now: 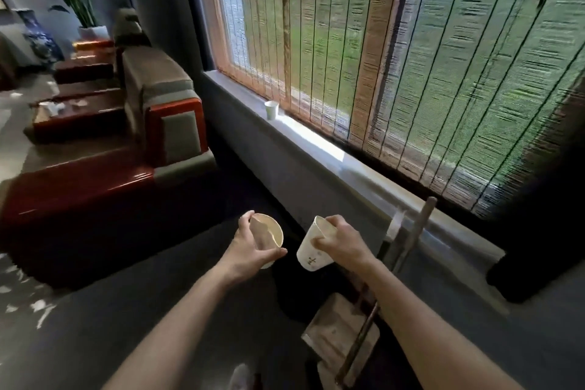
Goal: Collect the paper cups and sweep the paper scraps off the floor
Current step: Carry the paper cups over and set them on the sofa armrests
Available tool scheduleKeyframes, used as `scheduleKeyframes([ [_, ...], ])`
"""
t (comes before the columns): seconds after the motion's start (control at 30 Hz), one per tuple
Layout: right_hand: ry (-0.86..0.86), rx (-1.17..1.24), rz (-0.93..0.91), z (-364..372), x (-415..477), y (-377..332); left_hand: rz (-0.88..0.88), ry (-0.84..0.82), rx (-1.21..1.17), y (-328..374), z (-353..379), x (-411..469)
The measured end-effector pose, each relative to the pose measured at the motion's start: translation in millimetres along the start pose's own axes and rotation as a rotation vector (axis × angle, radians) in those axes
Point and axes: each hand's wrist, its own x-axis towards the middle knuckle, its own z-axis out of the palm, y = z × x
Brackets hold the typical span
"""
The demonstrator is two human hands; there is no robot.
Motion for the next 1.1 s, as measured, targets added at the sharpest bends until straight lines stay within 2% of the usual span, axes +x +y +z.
scheduleKeyframes([
  [0.17,0.103,0.089,0.158,31.6,111.6,0.7,-0.014,-0.089,0.056,-31.1,-16.5,123.5],
  [0.4,0.241,0.075,0.348,60.1,216.3,37.9,-0.118,-0.340,0.060,-76.0,10.0,253.8],
  [0.57,0.182,-0.052,0.452,95.5,280.4,113.0,-0.216,-0.462,0.137,-145.6,58.9,323.4],
  [0.73,0.042,-0.144,0.526,167.6,326.0,211.1,-0.319,-0.526,0.207,-239.8,123.0,374.5],
  [0.87,0.020,-0.195,0.562,222.3,345.5,274.3,-0.289,-0.568,0.257,-299.0,167.3,398.8],
  [1.0,-0.011,-0.200,0.603,243.6,357.6,301.7,-0.228,-0.627,0.340,-329.8,188.8,414.0],
  [1.1,-0.024,-0.168,0.593,235.6,359.9,295.6,-0.241,-0.610,0.352,-317.7,186.1,417.6],
])
